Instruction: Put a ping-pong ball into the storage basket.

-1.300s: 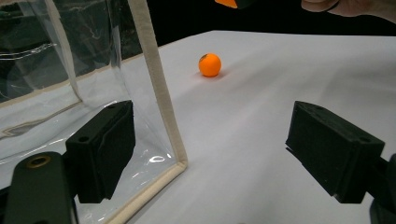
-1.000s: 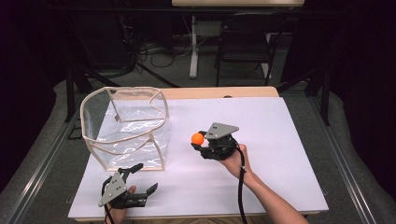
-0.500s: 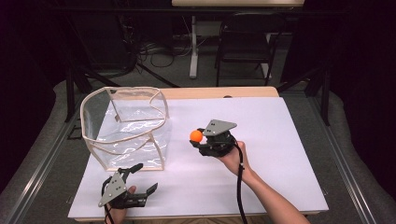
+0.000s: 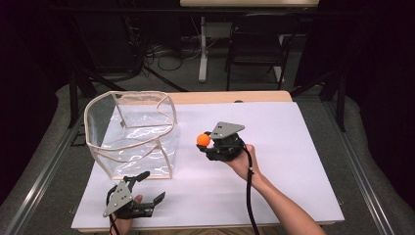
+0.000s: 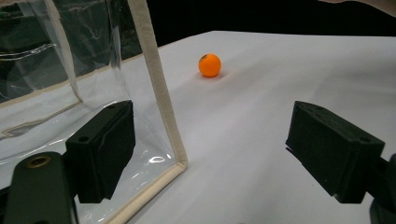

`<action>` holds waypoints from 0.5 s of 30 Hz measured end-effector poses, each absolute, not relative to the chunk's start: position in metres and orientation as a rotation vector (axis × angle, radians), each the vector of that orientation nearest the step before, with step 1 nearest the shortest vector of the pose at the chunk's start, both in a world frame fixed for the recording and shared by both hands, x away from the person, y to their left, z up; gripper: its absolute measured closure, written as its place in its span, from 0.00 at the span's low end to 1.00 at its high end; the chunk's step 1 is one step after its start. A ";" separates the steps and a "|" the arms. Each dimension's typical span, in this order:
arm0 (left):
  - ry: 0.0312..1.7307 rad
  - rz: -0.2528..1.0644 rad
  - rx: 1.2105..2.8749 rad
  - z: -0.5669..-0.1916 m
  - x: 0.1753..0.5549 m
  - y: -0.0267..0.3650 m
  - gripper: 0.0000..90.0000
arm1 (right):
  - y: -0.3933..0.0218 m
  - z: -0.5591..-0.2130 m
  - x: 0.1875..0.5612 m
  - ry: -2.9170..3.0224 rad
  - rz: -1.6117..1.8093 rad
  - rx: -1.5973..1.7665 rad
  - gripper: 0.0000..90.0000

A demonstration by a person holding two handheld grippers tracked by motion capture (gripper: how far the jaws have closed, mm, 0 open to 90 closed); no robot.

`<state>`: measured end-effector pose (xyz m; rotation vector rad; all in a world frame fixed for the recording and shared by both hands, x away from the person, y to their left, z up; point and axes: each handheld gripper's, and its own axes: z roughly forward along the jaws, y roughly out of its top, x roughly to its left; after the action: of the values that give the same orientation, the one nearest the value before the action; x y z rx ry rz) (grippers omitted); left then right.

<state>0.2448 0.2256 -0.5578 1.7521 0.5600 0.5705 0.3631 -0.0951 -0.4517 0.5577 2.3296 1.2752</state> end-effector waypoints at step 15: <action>0.561 0.570 1.749 -0.558 0.245 0.226 0.17 | -0.089 -0.441 0.370 2.333 1.268 0.550 0.57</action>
<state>0.2447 0.2256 -0.5577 1.7488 0.5605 0.5697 0.3696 -0.0889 -0.4408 0.5503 2.3334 1.2678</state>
